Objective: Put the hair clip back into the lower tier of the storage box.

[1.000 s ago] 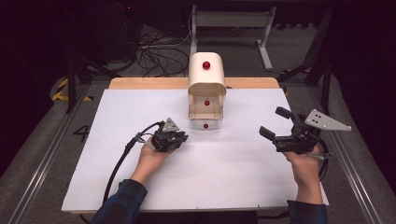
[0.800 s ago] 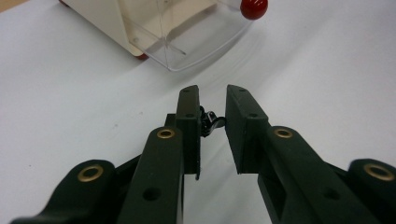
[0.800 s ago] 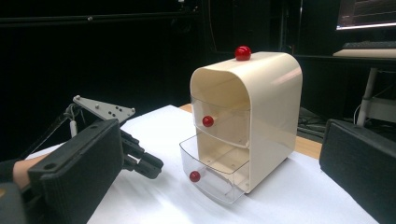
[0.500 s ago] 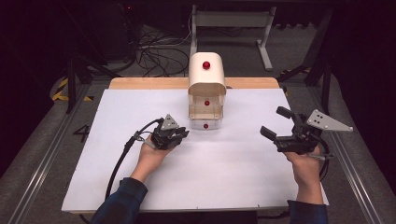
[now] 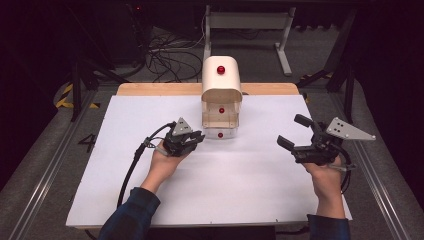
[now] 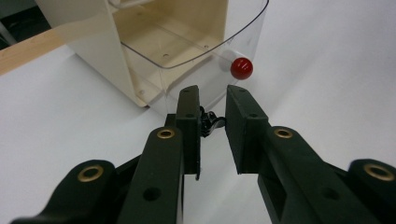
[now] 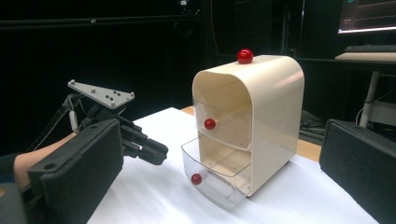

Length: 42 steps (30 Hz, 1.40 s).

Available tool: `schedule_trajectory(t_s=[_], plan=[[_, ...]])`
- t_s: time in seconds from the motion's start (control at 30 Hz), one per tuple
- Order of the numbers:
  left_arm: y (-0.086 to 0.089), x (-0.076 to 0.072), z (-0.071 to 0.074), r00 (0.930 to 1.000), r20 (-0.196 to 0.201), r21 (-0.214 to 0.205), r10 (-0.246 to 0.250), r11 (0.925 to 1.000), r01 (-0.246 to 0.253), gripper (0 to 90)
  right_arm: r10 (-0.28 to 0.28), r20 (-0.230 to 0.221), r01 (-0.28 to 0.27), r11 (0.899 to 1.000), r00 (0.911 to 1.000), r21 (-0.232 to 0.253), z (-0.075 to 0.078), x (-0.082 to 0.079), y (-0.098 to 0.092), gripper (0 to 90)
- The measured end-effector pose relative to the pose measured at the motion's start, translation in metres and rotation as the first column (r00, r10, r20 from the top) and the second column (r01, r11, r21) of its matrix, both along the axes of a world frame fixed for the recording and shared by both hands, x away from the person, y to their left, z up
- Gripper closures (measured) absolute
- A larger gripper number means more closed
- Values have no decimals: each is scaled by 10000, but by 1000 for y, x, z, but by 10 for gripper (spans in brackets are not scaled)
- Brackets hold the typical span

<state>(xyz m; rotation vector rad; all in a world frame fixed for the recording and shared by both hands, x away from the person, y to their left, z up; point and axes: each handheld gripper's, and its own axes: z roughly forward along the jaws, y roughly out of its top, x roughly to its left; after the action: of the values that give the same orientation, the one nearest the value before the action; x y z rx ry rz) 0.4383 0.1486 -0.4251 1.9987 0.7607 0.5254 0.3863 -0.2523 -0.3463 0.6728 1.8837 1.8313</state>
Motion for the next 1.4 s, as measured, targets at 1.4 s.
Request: schedule_trajectory(t_s=[1.4], plan=[[-22, 25, 21, 9934, 745, -799, 872, 9935, -812, 762, 127, 57, -128, 9999, 9999, 97, 0, 1, 2, 2]])
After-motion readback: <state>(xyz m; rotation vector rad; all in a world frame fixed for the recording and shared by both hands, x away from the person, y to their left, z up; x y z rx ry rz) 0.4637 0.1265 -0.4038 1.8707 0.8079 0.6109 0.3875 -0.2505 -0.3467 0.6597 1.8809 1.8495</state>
